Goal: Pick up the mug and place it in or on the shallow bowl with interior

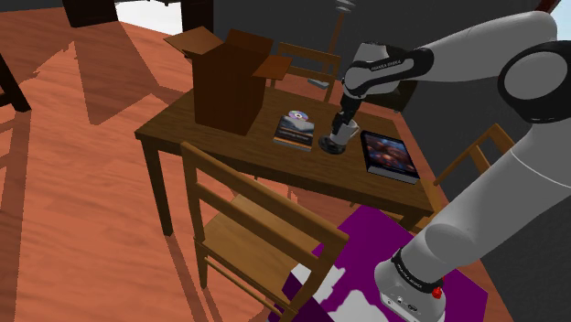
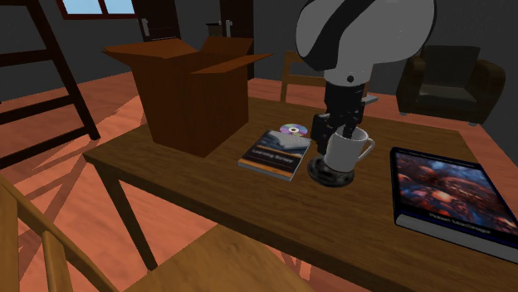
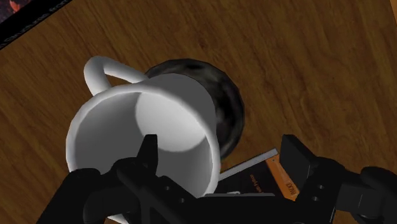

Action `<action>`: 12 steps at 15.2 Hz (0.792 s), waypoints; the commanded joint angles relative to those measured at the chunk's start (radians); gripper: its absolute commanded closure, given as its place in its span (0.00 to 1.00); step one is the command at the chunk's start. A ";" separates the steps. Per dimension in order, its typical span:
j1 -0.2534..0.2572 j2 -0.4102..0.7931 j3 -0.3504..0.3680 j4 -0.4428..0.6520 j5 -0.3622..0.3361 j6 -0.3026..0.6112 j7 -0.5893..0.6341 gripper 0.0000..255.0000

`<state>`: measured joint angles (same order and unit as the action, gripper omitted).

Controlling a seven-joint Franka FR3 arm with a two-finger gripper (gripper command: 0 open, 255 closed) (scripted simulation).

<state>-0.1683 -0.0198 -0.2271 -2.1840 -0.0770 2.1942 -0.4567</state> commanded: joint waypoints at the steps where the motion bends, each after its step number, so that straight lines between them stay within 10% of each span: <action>1: 0.000 0.000 0.000 0.000 0.000 0.000 0.000 0.00; 12: 0.005 -0.054 0.006 0.072 -0.008 -0.125 0.007 0.00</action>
<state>-0.1636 -0.0739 -0.2208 -2.1126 -0.0849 2.0693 -0.4498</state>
